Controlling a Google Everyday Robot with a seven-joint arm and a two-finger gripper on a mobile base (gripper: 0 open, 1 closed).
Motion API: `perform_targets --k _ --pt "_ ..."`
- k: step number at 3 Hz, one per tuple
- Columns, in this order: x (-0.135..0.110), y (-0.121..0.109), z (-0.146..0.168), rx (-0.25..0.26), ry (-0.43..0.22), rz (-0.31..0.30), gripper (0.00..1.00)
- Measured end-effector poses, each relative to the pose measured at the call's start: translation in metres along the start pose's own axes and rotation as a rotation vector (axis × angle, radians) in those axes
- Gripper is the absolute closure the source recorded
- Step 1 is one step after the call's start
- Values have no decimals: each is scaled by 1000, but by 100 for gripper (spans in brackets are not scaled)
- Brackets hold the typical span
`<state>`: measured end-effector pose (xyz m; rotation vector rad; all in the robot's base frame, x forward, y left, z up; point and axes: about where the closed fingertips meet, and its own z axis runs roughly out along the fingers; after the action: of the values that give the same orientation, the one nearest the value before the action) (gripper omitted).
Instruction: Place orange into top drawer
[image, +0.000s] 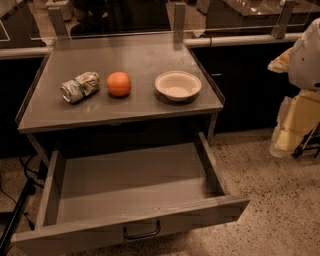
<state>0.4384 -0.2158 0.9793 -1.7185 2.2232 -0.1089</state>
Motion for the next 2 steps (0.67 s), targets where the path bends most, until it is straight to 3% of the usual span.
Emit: perform_targets --k 1,2 --pt "-1 0 0 2 -1 -1 0" --pt "-19 -1 -2 6 -15 -37 0"
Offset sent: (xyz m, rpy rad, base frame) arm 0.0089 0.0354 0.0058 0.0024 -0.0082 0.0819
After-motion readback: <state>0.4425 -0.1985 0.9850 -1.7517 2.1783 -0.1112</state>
